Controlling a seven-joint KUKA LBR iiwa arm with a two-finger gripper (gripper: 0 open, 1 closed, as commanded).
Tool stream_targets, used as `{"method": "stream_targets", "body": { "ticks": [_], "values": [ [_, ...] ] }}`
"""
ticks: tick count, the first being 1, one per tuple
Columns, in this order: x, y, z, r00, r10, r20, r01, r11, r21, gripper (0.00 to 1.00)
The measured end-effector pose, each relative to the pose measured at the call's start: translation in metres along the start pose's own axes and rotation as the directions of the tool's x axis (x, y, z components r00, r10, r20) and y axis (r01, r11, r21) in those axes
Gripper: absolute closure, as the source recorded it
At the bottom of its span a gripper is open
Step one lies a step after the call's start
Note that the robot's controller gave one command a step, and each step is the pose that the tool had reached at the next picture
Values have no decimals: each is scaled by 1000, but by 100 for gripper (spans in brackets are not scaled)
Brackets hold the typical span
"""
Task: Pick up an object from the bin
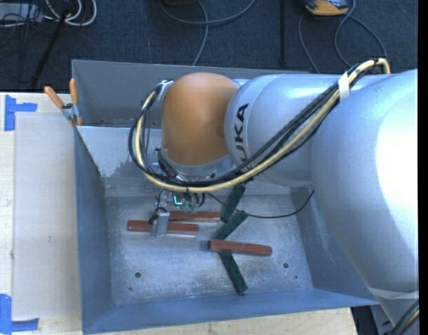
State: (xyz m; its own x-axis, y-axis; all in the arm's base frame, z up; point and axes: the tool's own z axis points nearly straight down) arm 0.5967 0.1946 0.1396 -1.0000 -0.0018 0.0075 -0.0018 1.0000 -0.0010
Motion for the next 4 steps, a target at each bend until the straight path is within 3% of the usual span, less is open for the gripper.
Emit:
{"method": "stream_targets", "body": {
  "ticks": [1,2,3,4],
  "values": [
    [2,-14,74,988,157,0,-157,988,1,0],
    [0,-13,70,987,158,5,-158,987,-2,100],
    [52,-31,-46,989,146,13,-146,989,-5,100],
    [104,-55,-14,966,260,0,-260,966,1,100]
  ]
}}
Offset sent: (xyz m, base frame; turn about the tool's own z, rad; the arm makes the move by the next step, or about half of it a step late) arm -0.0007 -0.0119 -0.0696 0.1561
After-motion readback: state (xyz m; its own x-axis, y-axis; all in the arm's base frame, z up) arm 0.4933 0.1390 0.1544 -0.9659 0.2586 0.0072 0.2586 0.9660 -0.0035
